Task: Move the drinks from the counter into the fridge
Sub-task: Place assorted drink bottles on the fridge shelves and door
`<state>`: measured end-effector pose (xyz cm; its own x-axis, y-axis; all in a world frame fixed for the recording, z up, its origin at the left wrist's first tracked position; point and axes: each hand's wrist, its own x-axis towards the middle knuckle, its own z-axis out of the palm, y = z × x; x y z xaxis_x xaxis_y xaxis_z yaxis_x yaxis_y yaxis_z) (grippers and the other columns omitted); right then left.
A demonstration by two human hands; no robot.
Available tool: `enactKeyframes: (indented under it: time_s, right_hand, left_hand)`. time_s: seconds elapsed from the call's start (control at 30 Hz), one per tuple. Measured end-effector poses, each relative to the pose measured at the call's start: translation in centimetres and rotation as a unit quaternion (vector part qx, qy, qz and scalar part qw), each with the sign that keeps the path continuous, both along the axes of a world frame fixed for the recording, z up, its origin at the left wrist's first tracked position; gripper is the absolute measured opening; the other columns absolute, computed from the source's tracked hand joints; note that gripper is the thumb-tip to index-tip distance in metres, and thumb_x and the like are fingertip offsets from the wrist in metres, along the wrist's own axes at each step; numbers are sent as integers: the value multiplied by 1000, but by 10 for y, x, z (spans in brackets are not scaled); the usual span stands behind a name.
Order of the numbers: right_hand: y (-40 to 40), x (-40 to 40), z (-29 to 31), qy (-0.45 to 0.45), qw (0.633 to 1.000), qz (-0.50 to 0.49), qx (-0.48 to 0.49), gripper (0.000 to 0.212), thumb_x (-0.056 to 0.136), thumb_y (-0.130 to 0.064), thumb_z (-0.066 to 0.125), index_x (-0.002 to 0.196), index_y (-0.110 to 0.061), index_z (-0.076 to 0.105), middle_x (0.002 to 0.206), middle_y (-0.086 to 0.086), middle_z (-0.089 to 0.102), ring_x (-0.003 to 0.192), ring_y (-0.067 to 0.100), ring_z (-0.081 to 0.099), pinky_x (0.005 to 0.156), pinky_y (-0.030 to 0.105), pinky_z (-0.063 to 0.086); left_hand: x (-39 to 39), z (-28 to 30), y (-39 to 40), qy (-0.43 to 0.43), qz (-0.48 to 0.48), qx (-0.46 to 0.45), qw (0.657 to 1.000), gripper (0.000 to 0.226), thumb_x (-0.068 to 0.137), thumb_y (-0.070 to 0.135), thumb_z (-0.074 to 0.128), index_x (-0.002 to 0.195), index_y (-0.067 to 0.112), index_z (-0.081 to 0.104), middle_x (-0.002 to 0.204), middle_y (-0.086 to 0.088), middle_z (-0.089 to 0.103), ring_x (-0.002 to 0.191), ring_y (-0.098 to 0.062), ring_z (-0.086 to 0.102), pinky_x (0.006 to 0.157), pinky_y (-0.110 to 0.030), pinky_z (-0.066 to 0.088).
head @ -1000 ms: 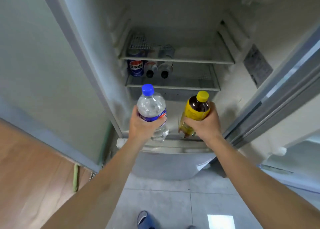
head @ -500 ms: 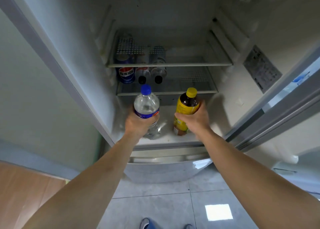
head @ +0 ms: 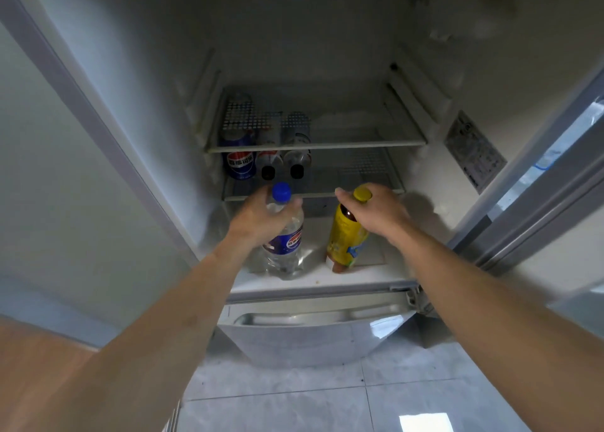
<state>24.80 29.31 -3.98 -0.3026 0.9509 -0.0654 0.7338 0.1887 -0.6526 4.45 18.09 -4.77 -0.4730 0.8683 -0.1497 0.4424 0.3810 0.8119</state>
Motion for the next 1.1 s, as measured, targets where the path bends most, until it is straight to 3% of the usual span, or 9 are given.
enactKeyframes:
  time_s: [0.17, 0.33, 0.4, 0.5, 0.6, 0.7, 0.83, 0.97, 1.1]
  right_hand:
    - [-7, 0, 17, -124, 992, 11, -15, 49, 74, -73, 51, 91, -28, 54, 90, 0, 65, 50, 23, 66, 45, 21, 45]
    - [-36, 25, 4, -49, 995, -53, -62, 53, 73, -71, 47, 105, -31, 61, 91, 1, 64, 40, 21, 66, 41, 22, 51]
    - [-55, 40, -3, 57, 984, -96, -136, 57, 71, -71, 51, 115, -37, 58, 98, 0, 64, 51, 22, 70, 42, 26, 55]
    - [-82, 58, -14, 226, 937, -166, -208, 42, 76, -57, 61, 115, -41, 56, 107, 3, 64, 66, 27, 74, 55, 36, 62]
    - [-106, 69, -30, 365, 869, -225, -245, 40, 87, -32, 70, 124, -35, 54, 120, 7, 58, 94, 35, 70, 64, 35, 62]
    - [-121, 69, -37, 451, 804, -240, -303, 51, 89, -12, 69, 131, -32, 50, 123, 12, 56, 99, 39, 68, 68, 39, 62]
    - [-126, 64, -41, 480, 725, -241, -432, 52, 89, -11, 70, 134, -27, 47, 117, 23, 57, 89, 42, 67, 69, 46, 61]
    - [-124, 54, -51, 353, 757, -242, -494, 66, 79, -46, 79, 130, -15, 51, 121, 24, 61, 88, 36, 67, 62, 38, 61]
    - [-104, 67, -63, 333, 778, -237, -476, 74, 69, -56, 84, 122, -13, 55, 116, 23, 65, 69, 27, 67, 48, 28, 54]
  left_hand:
    - [0, 18, -7, 106, 68, -26, 992, 38, 83, 59, 62, 104, 28, 52, 90, 5, 58, 87, -22, 55, 77, -28, 39]
    - [20, 10, -51, 108, 158, 30, 981, 27, 78, 52, 57, 93, 32, 51, 72, 12, 54, 76, -25, 55, 72, -29, 40]
    - [33, 1, -72, 68, 194, 77, 976, 25, 71, 49, 54, 92, 37, 52, 77, 14, 58, 74, -14, 57, 68, -27, 42]
    - [48, -19, -98, -17, 263, 127, 956, 38, 70, 50, 56, 106, 41, 60, 104, 10, 67, 97, -14, 63, 88, -33, 50]
    - [59, -38, -112, -150, 367, 214, 893, 44, 71, 52, 59, 113, 41, 65, 115, 16, 66, 106, -5, 64, 93, -23, 53]
    - [73, -55, -113, -279, 433, 243, 822, 39, 83, 40, 63, 121, 38, 66, 117, 14, 66, 109, -12, 66, 81, -39, 61]
    - [88, -63, -117, -377, 429, 261, 778, 31, 91, 30, 67, 119, 42, 64, 119, 5, 66, 105, -17, 69, 67, -34, 62]
    - [74, -71, -125, -430, 399, 231, 776, 38, 92, 22, 68, 128, 31, 60, 129, -3, 61, 105, -24, 69, 68, -37, 61]
    - [83, -72, -103, -553, 291, 144, 768, 36, 92, 9, 58, 128, 14, 58, 131, -19, 60, 93, -30, 67, 69, -44, 62]
